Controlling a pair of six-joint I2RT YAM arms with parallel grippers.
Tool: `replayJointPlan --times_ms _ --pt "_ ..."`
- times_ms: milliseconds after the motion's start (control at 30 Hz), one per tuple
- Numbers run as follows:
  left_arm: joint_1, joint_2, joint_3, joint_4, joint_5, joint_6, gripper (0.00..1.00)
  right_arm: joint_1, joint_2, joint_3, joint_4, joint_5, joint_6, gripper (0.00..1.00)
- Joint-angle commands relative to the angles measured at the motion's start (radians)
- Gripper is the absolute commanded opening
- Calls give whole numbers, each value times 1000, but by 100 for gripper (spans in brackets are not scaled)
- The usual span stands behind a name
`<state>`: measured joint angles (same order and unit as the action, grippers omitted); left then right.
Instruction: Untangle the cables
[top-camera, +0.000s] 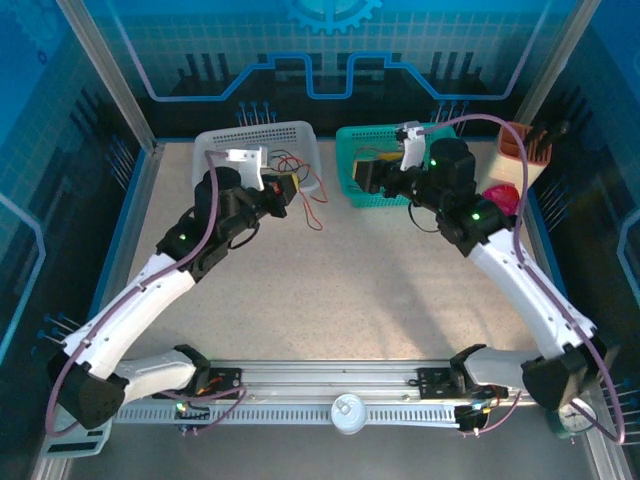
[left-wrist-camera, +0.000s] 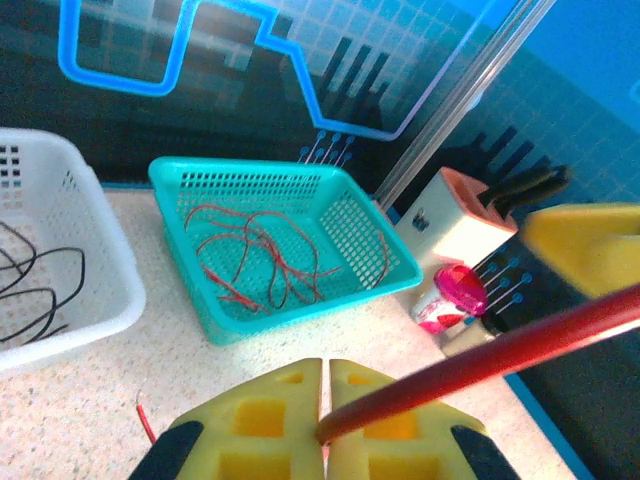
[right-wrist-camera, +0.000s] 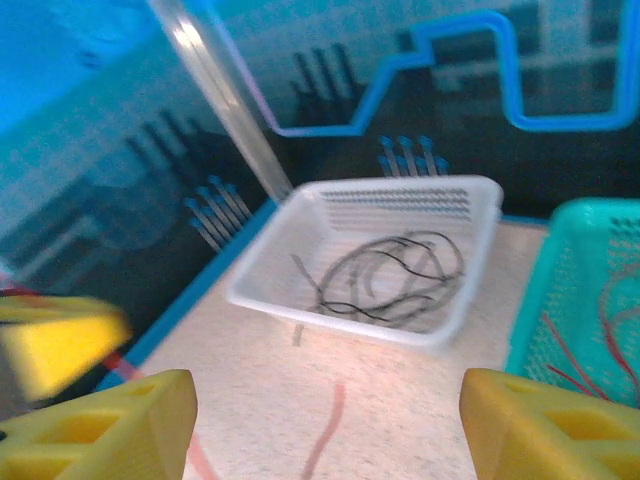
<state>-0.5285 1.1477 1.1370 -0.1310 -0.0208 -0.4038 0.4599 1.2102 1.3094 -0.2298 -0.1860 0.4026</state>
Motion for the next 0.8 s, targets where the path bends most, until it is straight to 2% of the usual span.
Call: replayJointPlan --times_ms 0,133,500,667,767 --pt "-9 18 37 -49 13 43 0 33 -31 6 41 -135 -47 72" --pt "-11 34 57 -75 31 57 0 78 1 62 3 -198 -103 72" --pt "-21 69 103 -111 73 73 0 161 112 172 -60 -247 -172 69" --pt "-24 79 112 -108 85 74 0 175 143 199 -71 -248 -176 60" --pt "-27 79 113 -105 88 73 0 177 156 208 -66 -252 -171 50"
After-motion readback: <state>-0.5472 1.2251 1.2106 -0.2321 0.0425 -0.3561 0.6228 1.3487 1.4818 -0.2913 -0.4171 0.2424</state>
